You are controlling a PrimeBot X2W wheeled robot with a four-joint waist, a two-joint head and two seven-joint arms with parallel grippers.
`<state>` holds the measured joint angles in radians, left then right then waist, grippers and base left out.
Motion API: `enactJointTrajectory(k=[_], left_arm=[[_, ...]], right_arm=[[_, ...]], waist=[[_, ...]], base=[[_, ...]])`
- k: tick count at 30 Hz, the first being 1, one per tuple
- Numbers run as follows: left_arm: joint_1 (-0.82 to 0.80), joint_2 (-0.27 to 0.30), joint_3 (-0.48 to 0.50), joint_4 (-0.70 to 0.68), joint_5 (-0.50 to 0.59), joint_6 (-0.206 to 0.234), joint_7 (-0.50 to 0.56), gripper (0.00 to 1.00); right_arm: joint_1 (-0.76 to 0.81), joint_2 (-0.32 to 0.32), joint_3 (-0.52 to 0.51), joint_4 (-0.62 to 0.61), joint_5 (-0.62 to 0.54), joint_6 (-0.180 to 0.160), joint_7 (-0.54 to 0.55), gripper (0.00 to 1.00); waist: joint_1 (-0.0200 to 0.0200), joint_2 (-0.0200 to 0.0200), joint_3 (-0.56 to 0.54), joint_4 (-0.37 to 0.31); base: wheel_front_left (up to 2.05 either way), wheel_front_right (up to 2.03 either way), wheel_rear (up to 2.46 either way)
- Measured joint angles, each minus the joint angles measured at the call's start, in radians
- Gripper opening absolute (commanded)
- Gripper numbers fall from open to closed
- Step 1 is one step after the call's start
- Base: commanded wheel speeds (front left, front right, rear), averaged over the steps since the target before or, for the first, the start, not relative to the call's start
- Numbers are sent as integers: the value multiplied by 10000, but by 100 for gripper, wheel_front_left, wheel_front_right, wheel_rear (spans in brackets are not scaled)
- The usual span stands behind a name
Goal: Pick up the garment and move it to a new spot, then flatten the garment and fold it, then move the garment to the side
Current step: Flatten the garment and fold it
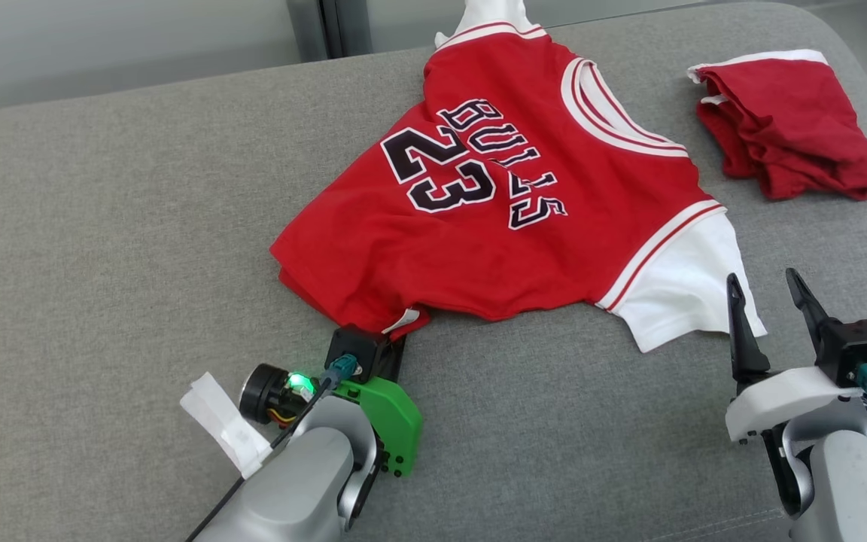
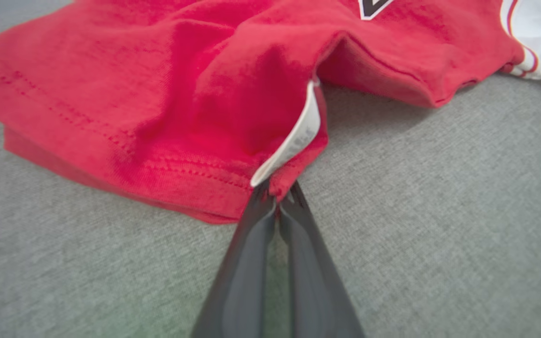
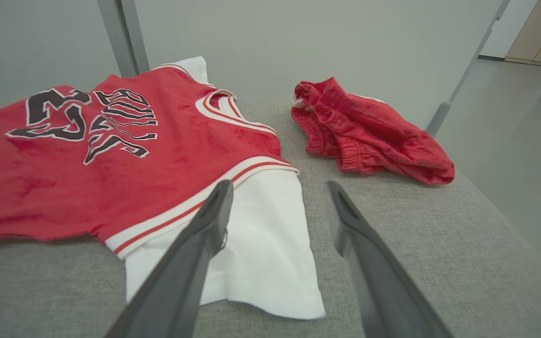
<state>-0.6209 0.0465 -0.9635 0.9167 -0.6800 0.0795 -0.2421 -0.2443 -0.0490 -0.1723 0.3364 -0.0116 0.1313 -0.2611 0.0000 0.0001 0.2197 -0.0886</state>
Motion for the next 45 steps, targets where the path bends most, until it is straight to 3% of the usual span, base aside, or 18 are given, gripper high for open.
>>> enactJointTrajectory(k=[3, 6, 15, 21, 27, 29, 30, 34, 40, 45], left_arm=[[11, 40, 192, -75, -8, 48, -146, 0], [111, 453, 566, -431, 58, 184, -159, 0], [1524, 1762, 2274, -3076, 771, 752, -201, 0], [2279, 2054, 2963, -4065, 1218, 792, -203, 0], [2663, 2033, 3384, -4523, 1469, 679, -203, 0], [2740, 1975, 3490, -4608, 1567, 614, -203, 0], [2779, 1950, 3530, -4658, 1616, 602, -203, 0], [2865, 1860, 3760, -4903, 1833, 489, -203, 0], [2993, 1793, 4130, -5269, 2071, 253, -203, 0], [3025, 1847, 4452, -5779, 2263, 52, -201, 0]], right_arm=[[91, -4, -284, 268, -98, 0, 295, 100], [126, -6, -462, 535, -293, 0, 648, 100], [-33, 0, -1346, 1733, -750, 0, 1122, 100], [-434, -2, -1344, 2669, -1078, 0, 1344, 100], [-628, -10, -560, 3120, -882, -2, 1394, 100], [-620, -21, -180, 3162, -732, -8, 1503, 75], [-610, -25, -61, 3173, -627, -10, 1557, 49], [-581, -42, 253, 3074, -198, -10, 1714, 0], [-662, 13, 196, 2437, -31, 0, 1515, 0], [-1039, 6, 148, 1210, 142, 0, 1388, 0]], waist=[[0, 0, -61, 65], [0, 0, -121, 166], [0, 0, -287, 517], [0, 0, -332, 647], [0, 0, -339, 730], [0, 0, -353, 725], [0, 0, -357, 719], [0, 0, -357, 674], [0, 0, -425, 635], [0, 0, -638, 622]], base=[[0, 0, 0], [0, 0, 0], [0, 0, 0], [0, 0, 0], [0, 0, 0], [0, 0, 0], [0, 0, 0], [0, 0, 0], [0, 0, 0], [0, 0, 0]])
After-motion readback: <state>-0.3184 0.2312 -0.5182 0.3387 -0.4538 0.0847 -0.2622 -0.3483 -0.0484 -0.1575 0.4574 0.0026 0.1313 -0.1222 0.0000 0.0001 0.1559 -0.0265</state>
